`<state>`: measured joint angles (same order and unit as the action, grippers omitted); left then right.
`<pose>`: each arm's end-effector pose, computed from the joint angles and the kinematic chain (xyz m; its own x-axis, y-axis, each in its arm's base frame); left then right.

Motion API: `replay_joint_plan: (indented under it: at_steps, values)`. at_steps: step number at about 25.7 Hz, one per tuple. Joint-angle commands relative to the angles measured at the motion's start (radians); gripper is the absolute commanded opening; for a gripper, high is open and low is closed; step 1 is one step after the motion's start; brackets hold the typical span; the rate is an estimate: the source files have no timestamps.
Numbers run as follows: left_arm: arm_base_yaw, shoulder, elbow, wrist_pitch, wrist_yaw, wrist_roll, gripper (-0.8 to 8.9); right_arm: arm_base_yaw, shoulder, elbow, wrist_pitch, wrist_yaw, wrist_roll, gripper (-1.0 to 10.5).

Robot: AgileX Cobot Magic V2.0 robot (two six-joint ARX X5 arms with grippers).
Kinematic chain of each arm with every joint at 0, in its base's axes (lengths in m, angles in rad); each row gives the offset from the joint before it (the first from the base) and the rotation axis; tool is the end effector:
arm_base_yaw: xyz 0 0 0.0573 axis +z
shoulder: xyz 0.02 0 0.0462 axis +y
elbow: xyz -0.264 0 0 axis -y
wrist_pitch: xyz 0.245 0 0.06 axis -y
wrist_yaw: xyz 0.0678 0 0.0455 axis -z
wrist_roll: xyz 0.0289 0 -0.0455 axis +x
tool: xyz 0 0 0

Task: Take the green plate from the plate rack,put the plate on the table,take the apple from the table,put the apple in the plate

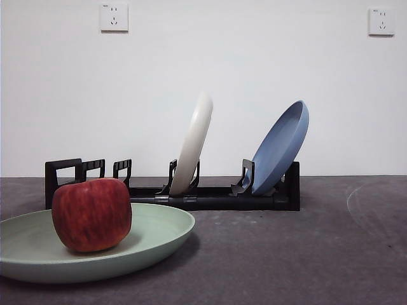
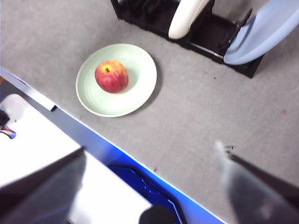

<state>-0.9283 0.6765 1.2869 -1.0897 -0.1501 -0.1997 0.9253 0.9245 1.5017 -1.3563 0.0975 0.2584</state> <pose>0.0430 -0.0503 0.4139 0.6454 -0.6128 -0.4560 0.6431 0.7580 -0.1084 0.0638 0.0800 0.4304 0.5038 0.5071 -0.6993 -0.6203 0.7758 0.1157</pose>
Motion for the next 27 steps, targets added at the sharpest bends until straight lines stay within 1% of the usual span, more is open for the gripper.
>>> replay_joint_plan:
  at_steps: [1,2,4,12,15,27]
  values:
    - [0.000,0.017,-0.003,-0.029,0.001,-0.009,-0.22,0.003,0.000,-0.010,-0.024,0.000,0.005,0.8]
    - [0.000,0.024,-0.003,-0.045,0.002,-0.005,-0.08,0.003,0.000,-0.010,-0.024,0.000,-0.005,-0.1]
    - [0.000,0.037,-0.003,-0.069,0.001,-0.006,-0.08,0.003,0.000,-0.010,-0.024,0.000,-0.005,-0.1]
    - [0.000,0.050,-0.003,-0.072,0.000,-0.006,-0.08,0.003,0.000,-0.010,-0.023,0.000,-0.003,-0.1]
    - [0.000,0.052,-0.003,-0.071,0.000,-0.009,-0.04,0.003,0.000,-0.010,-0.023,0.001,0.034,0.0]
    - [0.000,0.080,-0.003,-0.071,0.000,-0.008,-0.04,0.003,0.009,-0.010,-0.023,0.001,0.026,0.0]
